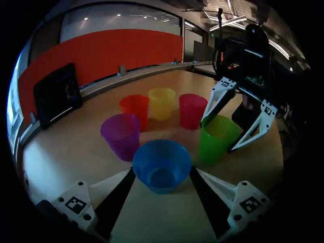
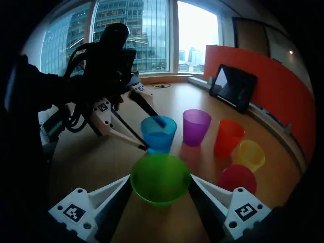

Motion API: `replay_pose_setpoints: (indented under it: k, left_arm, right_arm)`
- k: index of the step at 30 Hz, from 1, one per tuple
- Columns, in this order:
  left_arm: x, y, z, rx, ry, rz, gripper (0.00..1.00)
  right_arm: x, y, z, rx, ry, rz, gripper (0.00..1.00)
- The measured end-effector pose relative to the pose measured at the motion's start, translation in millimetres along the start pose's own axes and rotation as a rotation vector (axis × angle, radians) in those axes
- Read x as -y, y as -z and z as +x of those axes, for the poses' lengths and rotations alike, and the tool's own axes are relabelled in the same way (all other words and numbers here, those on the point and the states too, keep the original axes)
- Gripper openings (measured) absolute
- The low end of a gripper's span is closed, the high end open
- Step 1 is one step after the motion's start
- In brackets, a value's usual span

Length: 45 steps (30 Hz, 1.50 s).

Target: Pour water

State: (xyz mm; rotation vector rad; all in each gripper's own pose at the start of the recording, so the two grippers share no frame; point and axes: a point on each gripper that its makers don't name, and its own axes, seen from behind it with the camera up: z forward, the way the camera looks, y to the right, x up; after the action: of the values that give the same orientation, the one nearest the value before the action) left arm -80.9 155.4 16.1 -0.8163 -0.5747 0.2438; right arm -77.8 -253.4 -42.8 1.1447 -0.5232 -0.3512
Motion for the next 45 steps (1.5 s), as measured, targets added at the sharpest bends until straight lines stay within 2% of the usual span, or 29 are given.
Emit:
replay_pose_setpoints:
  k: [12, 16, 21, 27, 33, 45]
  left_arm:
    - [-0.1, -3.4, 2.3, -0.001, -0.01, 0.002, 0.98]
    - [2.2, -4.0, 3.9, -0.006, -0.002, 0.012, 0.89]
    - [1.9, -4.3, 4.1, -0.002, 0.006, 0.013, 0.87]
    - [0.7, -3.0, 6.0, -0.004, -0.006, 0.018, 0.86]
    - [-0.9, 4.9, 19.0, -0.036, -0.003, 0.024, 0.86]
    - [-8.8, 38.5, 65.4, -0.153, -0.009, 0.061, 0.86]
  right_arm:
    - [-0.6, 17.0, 1.0, -0.004, 0.005, -0.02, 0.92]
    - [-1.6, 21.2, 2.3, -0.01, 0.002, -0.029, 0.92]
    - [-1.3, 25.0, 4.3, -0.02, -0.003, -0.036, 0.93]
    - [-2.6, 30.5, 9.6, -0.038, -0.006, -0.049, 0.92]
    - [-4.8, 39.9, 19.2, -0.066, -0.013, -0.07, 0.92]
    - [-3.8, 65.6, 48.6, -0.159, -0.021, -0.121, 0.92]
